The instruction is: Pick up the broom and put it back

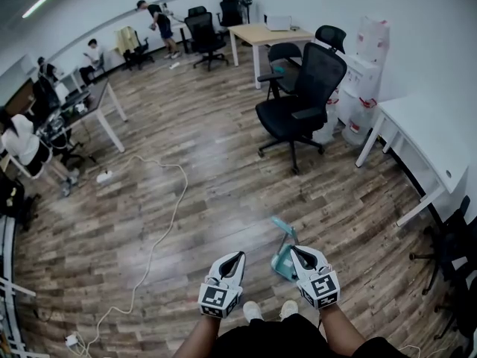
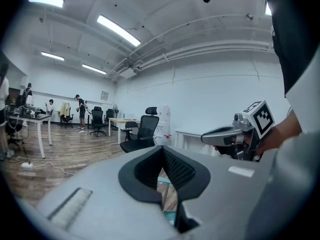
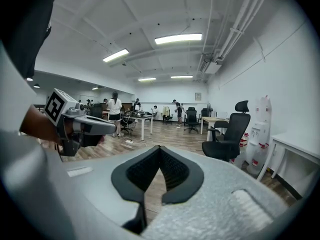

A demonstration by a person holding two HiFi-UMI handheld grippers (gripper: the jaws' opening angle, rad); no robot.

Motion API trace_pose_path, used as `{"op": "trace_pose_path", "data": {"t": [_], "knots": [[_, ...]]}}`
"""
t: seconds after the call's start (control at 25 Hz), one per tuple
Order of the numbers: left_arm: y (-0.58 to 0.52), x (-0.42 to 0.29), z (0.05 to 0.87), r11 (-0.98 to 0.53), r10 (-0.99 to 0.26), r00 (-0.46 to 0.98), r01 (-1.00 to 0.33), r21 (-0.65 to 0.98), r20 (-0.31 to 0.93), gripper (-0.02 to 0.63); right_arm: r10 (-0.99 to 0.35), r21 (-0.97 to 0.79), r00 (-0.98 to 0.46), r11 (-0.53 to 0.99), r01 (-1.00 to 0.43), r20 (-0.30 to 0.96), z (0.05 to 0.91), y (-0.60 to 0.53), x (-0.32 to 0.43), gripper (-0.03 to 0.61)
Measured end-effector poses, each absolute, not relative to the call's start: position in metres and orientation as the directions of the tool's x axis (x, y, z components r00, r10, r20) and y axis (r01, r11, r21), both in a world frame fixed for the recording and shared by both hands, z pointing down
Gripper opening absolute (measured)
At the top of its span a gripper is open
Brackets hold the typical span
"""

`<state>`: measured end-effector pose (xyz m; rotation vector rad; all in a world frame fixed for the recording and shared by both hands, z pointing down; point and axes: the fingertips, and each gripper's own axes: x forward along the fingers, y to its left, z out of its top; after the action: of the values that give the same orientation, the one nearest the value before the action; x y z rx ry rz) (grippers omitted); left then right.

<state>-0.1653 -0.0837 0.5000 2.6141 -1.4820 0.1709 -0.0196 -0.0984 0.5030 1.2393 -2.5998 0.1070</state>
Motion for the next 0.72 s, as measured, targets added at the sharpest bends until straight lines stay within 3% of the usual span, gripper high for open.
{"op": "trace_pose_path", "data": {"t": [0.72], "knots": [[-0.097,-0.13,0.559,-0.485,-0.82,0.502,-0.864,0.134,0.274,0.02,-0.744,0.02,-0.537,0.591,-0.806,0.397,0.564,-0.119,0.015,0.003]]}}
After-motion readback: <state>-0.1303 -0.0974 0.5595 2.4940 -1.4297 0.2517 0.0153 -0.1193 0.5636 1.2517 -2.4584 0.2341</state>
